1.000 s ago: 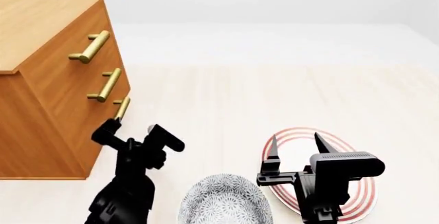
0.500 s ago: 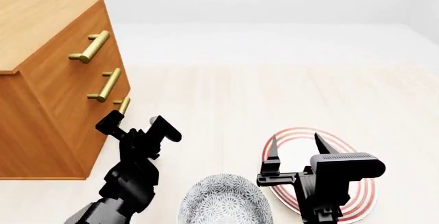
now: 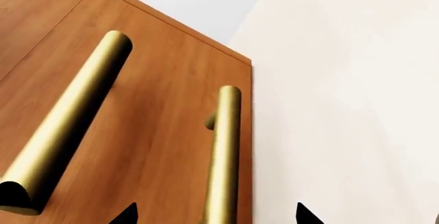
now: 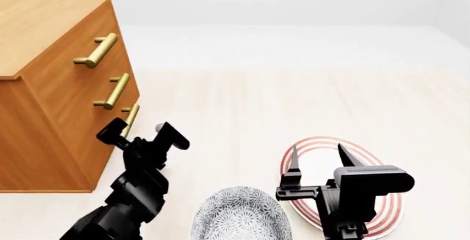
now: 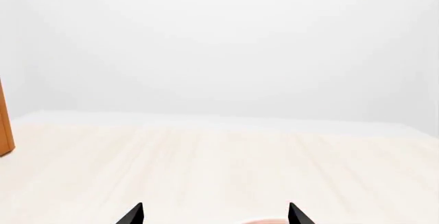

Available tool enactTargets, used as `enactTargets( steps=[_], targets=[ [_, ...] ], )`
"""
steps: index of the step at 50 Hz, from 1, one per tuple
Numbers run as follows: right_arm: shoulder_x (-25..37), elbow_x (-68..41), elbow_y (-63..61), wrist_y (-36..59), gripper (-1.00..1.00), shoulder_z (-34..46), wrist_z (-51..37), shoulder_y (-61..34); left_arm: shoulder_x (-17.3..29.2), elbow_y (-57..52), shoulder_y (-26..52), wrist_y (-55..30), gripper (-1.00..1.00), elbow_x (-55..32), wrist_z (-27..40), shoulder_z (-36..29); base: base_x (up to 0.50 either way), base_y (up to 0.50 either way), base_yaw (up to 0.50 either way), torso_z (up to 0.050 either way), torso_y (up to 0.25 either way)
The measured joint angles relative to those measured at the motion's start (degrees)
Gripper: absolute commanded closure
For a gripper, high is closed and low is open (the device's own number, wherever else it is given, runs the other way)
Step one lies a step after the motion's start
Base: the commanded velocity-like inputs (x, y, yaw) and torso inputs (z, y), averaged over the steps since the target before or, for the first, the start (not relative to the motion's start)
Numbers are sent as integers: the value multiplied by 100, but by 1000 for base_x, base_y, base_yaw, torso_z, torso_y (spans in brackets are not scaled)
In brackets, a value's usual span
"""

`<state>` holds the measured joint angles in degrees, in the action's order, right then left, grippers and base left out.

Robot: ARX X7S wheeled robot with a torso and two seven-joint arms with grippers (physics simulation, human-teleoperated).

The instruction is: Open the bottom drawer of the cabinet.

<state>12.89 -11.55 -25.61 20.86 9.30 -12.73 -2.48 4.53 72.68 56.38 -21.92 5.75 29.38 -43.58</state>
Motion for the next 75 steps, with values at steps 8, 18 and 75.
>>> enactTargets(
  steps=[8,18,75],
  targets=[
    [16,-26,8,-33,-100,2,-17,16,30,39,35,-90,-100,-226,110,-159,0,0,0,0,0],
    [35,-58,31,-81,-100,7,-39,34,64,50,55,-223,-100,-393,221,-261,0,0,0,0,0],
    [158,-169,8,-79,-100,183,-198,-42,112,234,105,-270,100,-747,279,-471,0,0,0,0,0]
  ],
)
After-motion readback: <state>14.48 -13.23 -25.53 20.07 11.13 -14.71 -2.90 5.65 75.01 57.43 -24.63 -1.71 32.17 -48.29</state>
